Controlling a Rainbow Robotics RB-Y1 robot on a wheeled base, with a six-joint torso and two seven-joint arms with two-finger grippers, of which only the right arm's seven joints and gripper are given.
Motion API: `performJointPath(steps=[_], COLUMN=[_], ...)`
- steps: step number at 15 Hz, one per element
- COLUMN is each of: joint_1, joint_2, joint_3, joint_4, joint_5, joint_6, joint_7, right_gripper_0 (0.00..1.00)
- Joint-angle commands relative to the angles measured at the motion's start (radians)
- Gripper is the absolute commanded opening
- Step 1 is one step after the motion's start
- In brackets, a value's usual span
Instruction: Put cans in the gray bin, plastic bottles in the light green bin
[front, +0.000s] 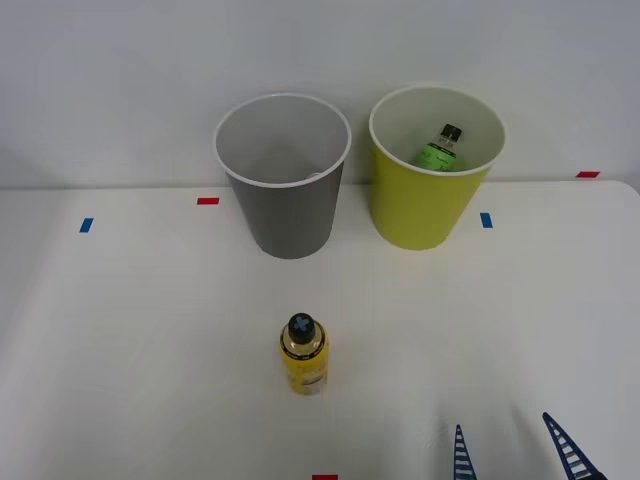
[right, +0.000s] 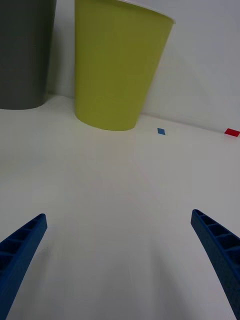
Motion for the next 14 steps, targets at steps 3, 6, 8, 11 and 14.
performJointPath(steps=[3, 6, 8, 11, 14], joint_1=[0.000, 0.000, 0.000, 0.000, 0.000], joint_2=[0.000, 0.000, 0.000, 0.000, 0.000], joint_3=[0.000, 0.000, 0.000, 0.000, 0.000], joint_4=[0.000, 0.000, 0.000, 0.000, 0.000], joint_5=[0.000, 0.000, 0.000, 0.000, 0.000], joint_6=[0.000, 0.000, 0.000, 0.000, 0.000], joint_7=[0.000, 0.000, 0.000, 0.000, 0.000], right_gripper_0=[1.00, 1.00, 1.00, 1.00, 1.00])
